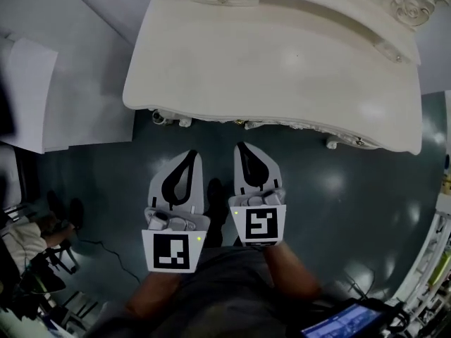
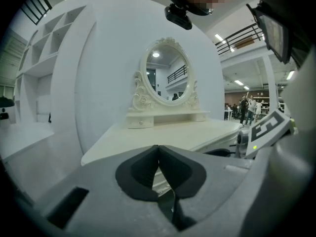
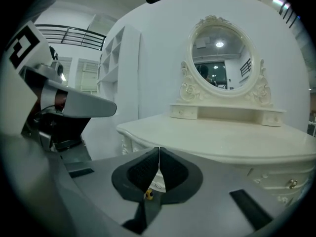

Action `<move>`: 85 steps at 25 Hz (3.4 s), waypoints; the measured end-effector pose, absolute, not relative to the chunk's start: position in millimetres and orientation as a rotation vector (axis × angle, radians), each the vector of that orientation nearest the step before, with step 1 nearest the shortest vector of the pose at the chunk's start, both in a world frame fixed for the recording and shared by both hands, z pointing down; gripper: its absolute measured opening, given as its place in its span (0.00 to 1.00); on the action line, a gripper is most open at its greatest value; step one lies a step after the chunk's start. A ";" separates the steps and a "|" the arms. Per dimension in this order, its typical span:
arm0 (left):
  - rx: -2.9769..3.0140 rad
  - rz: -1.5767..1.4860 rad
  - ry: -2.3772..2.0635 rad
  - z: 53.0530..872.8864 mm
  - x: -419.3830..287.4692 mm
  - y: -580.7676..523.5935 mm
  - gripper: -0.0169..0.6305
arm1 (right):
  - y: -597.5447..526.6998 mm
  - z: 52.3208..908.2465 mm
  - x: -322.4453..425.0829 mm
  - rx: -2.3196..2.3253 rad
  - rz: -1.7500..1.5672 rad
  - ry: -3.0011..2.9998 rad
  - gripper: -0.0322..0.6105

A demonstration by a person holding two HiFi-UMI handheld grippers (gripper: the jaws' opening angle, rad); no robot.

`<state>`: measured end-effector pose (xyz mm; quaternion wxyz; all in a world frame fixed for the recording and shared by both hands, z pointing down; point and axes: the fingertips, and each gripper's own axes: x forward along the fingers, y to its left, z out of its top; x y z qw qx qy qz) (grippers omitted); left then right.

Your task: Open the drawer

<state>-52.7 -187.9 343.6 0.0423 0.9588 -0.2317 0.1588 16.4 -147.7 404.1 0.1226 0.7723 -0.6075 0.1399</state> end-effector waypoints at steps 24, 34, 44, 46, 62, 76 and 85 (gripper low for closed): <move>2.841 0.641 -0.685 435.9 -57.7 -198.5 0.05 | -161.3 511.0 62.4 2.322 0.622 -1.576 0.33; 2.810 0.664 -0.720 444.4 -63.2 -213.6 0.05 | -179.4 525.8 62.6 2.296 0.658 -1.578 0.33; 2.788 0.680 -0.736 453.4 -78.6 -217.2 0.05 | -186.0 536.6 63.1 2.326 0.668 -1.539 0.32; 2.788 0.677 -0.732 453.4 -80.3 -217.2 0.05 | -187.0 536.3 64.7 2.333 0.663 -1.530 0.30; 2.777 0.663 -0.763 451.2 -96.8 -221.9 0.05 | -182.1 538.4 61.9 2.314 0.655 -1.482 0.25; 2.777 0.635 -0.773 447.6 -107.5 -222.6 0.05 | -180.2 535.8 60.3 2.339 0.651 -1.480 0.24; 2.781 0.625 -0.774 446.8 -110.7 -221.7 0.05 | -176.0 539.3 57.9 2.333 0.657 -1.482 0.24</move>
